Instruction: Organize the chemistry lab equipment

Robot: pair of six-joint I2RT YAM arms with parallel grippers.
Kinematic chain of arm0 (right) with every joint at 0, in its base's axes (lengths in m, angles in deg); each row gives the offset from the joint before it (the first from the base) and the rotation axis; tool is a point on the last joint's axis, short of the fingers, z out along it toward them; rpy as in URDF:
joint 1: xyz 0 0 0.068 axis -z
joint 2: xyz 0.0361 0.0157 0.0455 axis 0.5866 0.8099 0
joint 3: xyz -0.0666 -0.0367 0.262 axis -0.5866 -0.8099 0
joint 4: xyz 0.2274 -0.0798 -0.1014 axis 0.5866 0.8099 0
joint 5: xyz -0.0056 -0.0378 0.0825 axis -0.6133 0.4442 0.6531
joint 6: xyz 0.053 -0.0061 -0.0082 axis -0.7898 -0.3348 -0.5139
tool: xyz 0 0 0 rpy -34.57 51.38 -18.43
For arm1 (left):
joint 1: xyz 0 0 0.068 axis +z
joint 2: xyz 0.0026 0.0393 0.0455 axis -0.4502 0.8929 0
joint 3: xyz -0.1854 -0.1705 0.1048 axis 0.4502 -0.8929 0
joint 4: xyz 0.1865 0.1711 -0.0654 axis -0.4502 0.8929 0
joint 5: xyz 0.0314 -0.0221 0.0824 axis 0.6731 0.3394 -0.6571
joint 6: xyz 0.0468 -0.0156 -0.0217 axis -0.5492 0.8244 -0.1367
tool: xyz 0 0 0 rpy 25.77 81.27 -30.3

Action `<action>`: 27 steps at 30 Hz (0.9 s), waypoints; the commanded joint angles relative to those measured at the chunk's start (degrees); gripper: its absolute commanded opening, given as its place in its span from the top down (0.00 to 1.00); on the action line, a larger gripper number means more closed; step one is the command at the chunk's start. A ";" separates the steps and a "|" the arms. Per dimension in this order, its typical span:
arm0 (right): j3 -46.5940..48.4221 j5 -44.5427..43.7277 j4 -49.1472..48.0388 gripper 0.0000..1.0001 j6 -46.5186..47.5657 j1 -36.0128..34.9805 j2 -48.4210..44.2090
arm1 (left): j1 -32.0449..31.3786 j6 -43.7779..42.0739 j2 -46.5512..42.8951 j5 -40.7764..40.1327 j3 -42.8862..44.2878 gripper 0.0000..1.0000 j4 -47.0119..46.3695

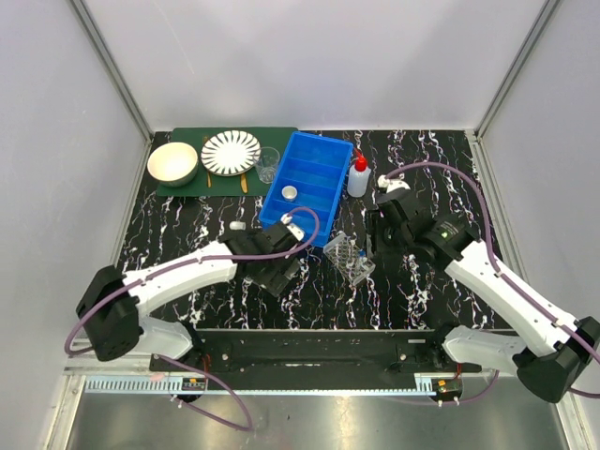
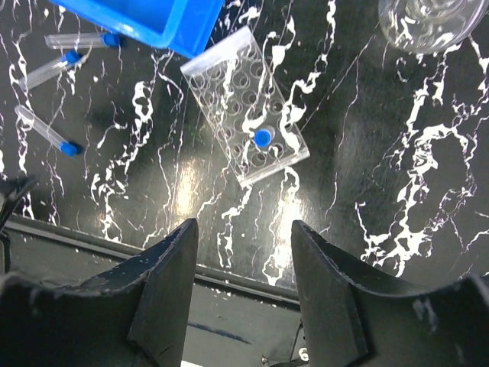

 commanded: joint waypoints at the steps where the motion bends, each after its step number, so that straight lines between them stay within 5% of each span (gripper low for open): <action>1: -2.40 3.16 -1.46 0.42 1.32 0.15 -3.80 | -0.22 -1.81 4.91 -6.12 4.24 0.03 0.42; 5: -3.81 4.57 -2.17 0.42 1.85 0.15 -5.73 | 0.65 -3.83 10.79 -7.72 7.94 0.06 -0.28; 15: -4.43 6.59 -2.61 0.41 2.56 0.15 -8.37 | 11.90 -7.00 13.44 4.76 6.28 0.09 -7.49; 27: -4.08 6.68 -2.08 0.41 2.64 0.24 -8.81 | 13.84 -6.65 18.89 8.02 3.46 0.14 -10.48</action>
